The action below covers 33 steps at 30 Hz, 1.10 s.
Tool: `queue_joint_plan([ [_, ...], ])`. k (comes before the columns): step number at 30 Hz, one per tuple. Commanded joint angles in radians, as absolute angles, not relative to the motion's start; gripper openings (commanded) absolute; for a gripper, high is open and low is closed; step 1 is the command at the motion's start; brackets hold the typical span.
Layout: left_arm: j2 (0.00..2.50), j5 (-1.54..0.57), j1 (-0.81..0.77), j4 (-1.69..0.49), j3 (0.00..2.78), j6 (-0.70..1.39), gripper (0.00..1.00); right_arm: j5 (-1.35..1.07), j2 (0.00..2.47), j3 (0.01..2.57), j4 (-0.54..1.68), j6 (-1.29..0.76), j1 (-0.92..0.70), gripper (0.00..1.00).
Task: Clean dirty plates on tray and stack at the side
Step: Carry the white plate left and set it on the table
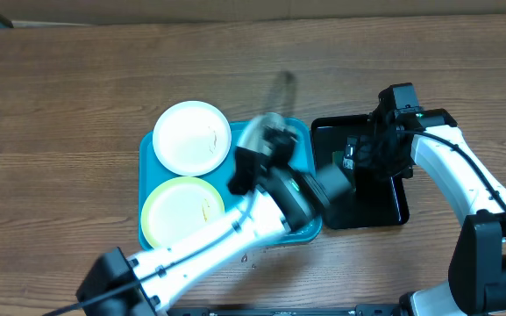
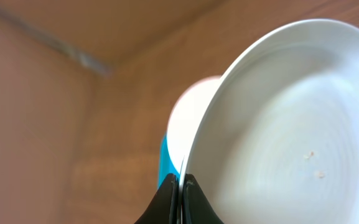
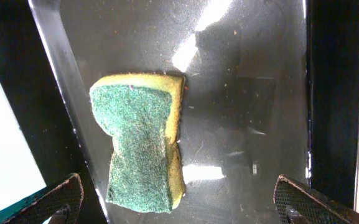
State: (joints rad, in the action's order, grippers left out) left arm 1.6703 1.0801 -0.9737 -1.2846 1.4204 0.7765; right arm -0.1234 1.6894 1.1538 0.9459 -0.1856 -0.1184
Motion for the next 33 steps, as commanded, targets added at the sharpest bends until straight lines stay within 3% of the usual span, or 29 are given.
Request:
queue_joint_plan([
  [1, 1.664, 0.818, -0.811, -1.216, 1.445, 0.682, 0.04, -0.113, 1.676, 1.173, 0.944, -0.186, -0.115, 1.0],
  [6, 1.663, 0.325, -0.564, -1.023, 1.445, 0.376, 0.04, -0.113, 1.676, 1.173, 0.944, -0.186, -0.115, 1.0],
  [7, 1.662, 0.123, -0.453, -0.981, 1.449, 0.297, 0.04, -0.113, 1.676, 1.173, 0.944, -0.186, -0.115, 1.0],
  [11, 1.662, -0.168, -0.21, -0.952, 1.465, 0.238, 0.04, -0.113, 1.676, 1.173, 0.944, -0.186, -0.115, 1.0],
  [13, 1.662, -0.282, -0.002, -0.944, 1.465, 0.239, 0.04, -0.113, 1.676, 1.173, 0.944, -0.187, -0.115, 1.0],
  [23, 1.663, -0.09, 0.465, -0.929, 1.46, 0.24, 0.04, -0.113, 1.676, 1.173, 0.944, -0.186, -0.115, 1.0],
  [33, 1.708, 0.035, 0.609, -0.808, 1.42, 0.326, 0.04, -0.113, 1.676, 1.173, 0.944, -0.186, -0.115, 1.0],
])
